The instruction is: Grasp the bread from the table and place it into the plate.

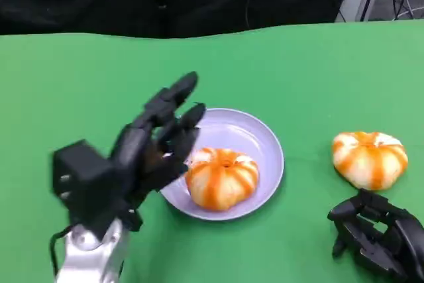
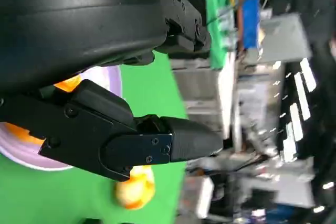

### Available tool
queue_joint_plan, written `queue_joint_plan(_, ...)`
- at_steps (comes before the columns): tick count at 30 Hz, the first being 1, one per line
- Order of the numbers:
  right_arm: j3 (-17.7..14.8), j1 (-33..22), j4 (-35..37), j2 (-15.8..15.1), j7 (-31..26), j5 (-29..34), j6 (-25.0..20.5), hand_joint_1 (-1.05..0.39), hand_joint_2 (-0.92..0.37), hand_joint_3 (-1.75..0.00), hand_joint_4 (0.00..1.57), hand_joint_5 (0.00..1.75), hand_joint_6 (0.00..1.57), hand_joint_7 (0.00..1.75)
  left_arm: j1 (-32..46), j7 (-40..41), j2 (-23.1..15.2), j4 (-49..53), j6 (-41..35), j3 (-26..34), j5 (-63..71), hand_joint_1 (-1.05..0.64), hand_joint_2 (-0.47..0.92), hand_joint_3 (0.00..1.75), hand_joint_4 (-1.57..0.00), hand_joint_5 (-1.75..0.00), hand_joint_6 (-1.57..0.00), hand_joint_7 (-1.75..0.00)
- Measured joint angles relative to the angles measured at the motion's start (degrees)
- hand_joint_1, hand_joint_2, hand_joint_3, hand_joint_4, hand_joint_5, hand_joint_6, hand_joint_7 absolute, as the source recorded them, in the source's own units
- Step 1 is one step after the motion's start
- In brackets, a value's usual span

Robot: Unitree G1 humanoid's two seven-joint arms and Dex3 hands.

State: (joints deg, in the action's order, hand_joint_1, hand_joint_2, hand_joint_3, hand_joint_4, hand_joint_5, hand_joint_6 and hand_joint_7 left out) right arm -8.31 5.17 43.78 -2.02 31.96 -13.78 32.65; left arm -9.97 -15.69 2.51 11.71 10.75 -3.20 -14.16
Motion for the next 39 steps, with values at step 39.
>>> queue_joint_plan(39,-0.69,0.98,1.95,-0.42,1.16,-0.6,0.1,-0.24,-0.92,-0.49,0.61,1.74,0.72,1.11,15.39,-16.66,-3.13,3.95,1.21,19.59,-16.0,-0.67,0.92,0.36,-0.78,-0.03,-0.63,-0.02)
